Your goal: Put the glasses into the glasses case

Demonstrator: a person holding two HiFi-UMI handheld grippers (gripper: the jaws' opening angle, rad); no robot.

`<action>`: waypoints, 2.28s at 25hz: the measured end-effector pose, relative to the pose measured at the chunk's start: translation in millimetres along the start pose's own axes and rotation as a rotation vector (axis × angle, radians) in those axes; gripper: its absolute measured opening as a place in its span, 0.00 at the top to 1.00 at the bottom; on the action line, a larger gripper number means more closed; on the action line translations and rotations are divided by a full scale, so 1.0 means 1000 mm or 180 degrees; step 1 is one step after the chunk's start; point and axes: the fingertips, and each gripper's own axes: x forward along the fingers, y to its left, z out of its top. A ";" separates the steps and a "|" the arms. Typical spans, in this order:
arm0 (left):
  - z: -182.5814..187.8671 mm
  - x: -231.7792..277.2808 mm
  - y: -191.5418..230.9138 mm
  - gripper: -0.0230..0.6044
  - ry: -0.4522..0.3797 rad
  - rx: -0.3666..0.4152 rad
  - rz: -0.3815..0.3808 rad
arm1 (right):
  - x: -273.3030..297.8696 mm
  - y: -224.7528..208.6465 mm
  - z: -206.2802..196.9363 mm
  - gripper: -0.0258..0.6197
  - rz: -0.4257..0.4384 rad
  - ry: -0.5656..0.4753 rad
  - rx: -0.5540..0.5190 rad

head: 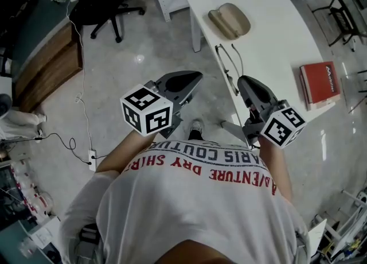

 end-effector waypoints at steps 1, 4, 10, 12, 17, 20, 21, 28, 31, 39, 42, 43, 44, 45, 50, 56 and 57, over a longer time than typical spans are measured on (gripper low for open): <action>0.004 0.007 0.004 0.92 0.0014 0.0004 -0.0009 | 0.003 -0.007 0.004 0.91 -0.0009 0.0000 0.0002; 0.015 0.024 0.013 0.92 0.0029 0.0010 -0.0020 | 0.010 -0.024 0.017 0.91 -0.0037 -0.0002 -0.0004; 0.025 0.042 0.021 0.92 0.0029 0.0034 -0.0046 | 0.015 -0.041 0.027 0.91 -0.0099 -0.0018 -0.0020; 0.028 0.044 0.024 0.92 0.0037 0.0047 -0.0052 | 0.017 -0.044 0.030 0.91 -0.0120 -0.0032 -0.0035; 0.035 0.047 0.032 0.92 0.0042 0.0076 -0.0086 | 0.026 -0.049 0.037 0.91 -0.0177 -0.0069 -0.0061; 0.038 0.051 0.038 0.92 0.0075 0.0096 -0.0130 | 0.031 -0.051 0.041 0.91 -0.0208 -0.0115 -0.0054; 0.040 0.053 0.041 0.92 0.0088 0.0098 -0.0151 | 0.033 -0.053 0.042 0.91 -0.0230 -0.0127 -0.0044; 0.060 0.077 0.070 0.92 0.0218 0.0123 -0.0308 | 0.056 -0.078 0.060 0.91 -0.0456 -0.0160 -0.0030; 0.064 0.091 0.084 0.92 0.0336 0.0109 -0.0417 | 0.068 -0.092 0.064 0.91 -0.0589 -0.0138 -0.0007; 0.085 0.130 0.128 0.92 0.0555 0.0167 -0.0645 | 0.106 -0.128 0.079 0.91 -0.0863 -0.0083 0.0018; 0.095 0.143 0.152 0.92 0.0613 0.0151 -0.0708 | 0.127 -0.141 0.082 0.91 -0.0954 -0.0026 0.0041; 0.098 0.146 0.157 0.92 0.0628 0.0154 -0.0724 | 0.132 -0.145 0.083 0.91 -0.0982 -0.0007 0.0043; 0.100 0.149 0.161 0.92 0.0640 0.0160 -0.0739 | 0.134 -0.148 0.082 0.91 -0.1012 0.0010 0.0042; 0.101 0.152 0.163 0.92 0.0650 0.0166 -0.0756 | 0.135 -0.151 0.081 0.91 -0.1041 0.0029 0.0036; 0.096 0.168 0.168 0.92 0.0729 0.0172 -0.0838 | 0.136 -0.163 0.067 0.91 -0.1163 0.0218 -0.0061; 0.095 0.186 0.188 0.92 0.0846 0.0162 -0.0933 | 0.152 -0.184 0.056 0.91 -0.1324 0.0419 -0.0104; 0.095 0.188 0.191 0.92 0.0870 0.0162 -0.0948 | 0.153 -0.188 0.054 0.91 -0.1354 0.0446 -0.0113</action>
